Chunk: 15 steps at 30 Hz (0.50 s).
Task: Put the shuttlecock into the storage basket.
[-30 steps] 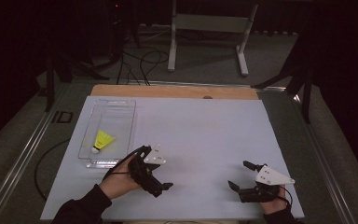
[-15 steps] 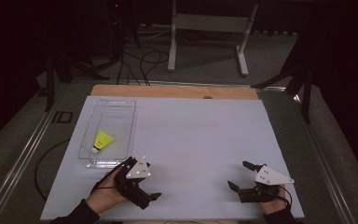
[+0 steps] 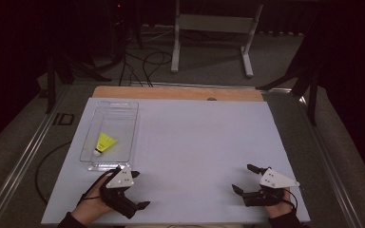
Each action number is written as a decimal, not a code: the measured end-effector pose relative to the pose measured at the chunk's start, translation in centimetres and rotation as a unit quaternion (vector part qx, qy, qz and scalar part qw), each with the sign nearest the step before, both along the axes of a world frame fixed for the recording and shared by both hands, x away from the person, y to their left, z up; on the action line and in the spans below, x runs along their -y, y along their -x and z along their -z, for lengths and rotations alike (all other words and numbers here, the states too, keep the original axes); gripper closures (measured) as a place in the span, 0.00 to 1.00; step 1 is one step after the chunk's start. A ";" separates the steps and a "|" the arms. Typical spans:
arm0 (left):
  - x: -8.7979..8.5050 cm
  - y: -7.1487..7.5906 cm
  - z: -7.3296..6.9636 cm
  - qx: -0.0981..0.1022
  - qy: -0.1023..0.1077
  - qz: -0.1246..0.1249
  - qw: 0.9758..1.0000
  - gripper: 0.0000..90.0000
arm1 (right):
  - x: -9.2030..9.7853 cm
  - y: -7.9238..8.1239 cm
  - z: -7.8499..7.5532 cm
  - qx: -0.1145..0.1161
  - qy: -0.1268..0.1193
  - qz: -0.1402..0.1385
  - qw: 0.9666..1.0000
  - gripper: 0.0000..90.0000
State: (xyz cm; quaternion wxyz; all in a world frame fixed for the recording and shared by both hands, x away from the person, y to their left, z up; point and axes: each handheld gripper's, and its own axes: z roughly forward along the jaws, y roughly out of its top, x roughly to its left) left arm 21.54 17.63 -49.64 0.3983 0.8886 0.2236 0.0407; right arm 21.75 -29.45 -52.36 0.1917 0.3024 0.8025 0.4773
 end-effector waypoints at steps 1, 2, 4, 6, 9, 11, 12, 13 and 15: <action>-0.3 0.0 0.1 -0.001 0.005 -0.002 1.000 0.00 | 0.0 0.0 0.0 0.000 -0.001 0.000 1.000 0.10; -0.6 0.1 0.3 -0.002 0.008 -0.008 1.000 0.00 | 0.0 0.0 0.0 -0.001 -0.001 0.000 1.000 0.10; -1.3 0.2 0.6 -0.001 0.019 -0.015 1.000 0.00 | 0.0 0.0 0.0 -0.001 -0.001 0.000 1.000 0.10; -1.8 0.2 0.8 -0.002 0.023 -0.021 1.000 0.00 | 0.0 0.0 0.0 -0.002 -0.001 0.000 1.000 0.10; -2.5 0.3 1.2 0.000 0.025 -0.027 0.999 0.00 | 0.0 0.0 0.1 -0.001 -0.001 -0.001 1.000 0.10; -2.8 0.3 1.3 -0.004 0.028 -0.031 0.999 0.00 | 0.0 0.0 0.1 -0.001 -0.001 -0.002 1.000 0.10; -2.9 0.3 1.4 -0.005 0.033 -0.032 0.999 0.00 | 0.0 0.0 0.1 0.000 0.000 -0.002 1.000 0.10; -3.0 0.3 1.4 -0.006 0.036 -0.033 0.999 0.00 | 0.0 0.0 0.1 -0.001 -0.001 -0.001 1.000 0.10; -3.3 0.4 1.5 -0.008 0.047 -0.027 0.999 0.00 | 0.0 0.0 0.1 -0.001 -0.001 -0.001 1.000 0.10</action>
